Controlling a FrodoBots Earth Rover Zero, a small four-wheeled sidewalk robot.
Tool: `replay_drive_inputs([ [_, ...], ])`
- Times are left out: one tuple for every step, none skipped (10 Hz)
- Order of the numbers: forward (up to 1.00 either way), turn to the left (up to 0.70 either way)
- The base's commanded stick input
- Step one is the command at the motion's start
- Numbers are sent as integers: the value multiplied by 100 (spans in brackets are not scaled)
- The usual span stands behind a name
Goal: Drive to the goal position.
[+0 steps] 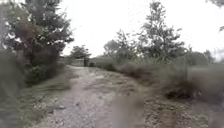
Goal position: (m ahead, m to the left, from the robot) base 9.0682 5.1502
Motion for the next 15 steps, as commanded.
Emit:
replay_drive_inputs([
  [70, 0],
  [70, 6],
  [70, 24],
  [70, 35],
  [70, 21],
  [70, 0],
  [70, 0],
  [70, 0],
  [70, 0],
  [70, 0],
  [70, 0],
  [70, 0],
  [70, 0],
  [70, 9],
  [70, 25],
])
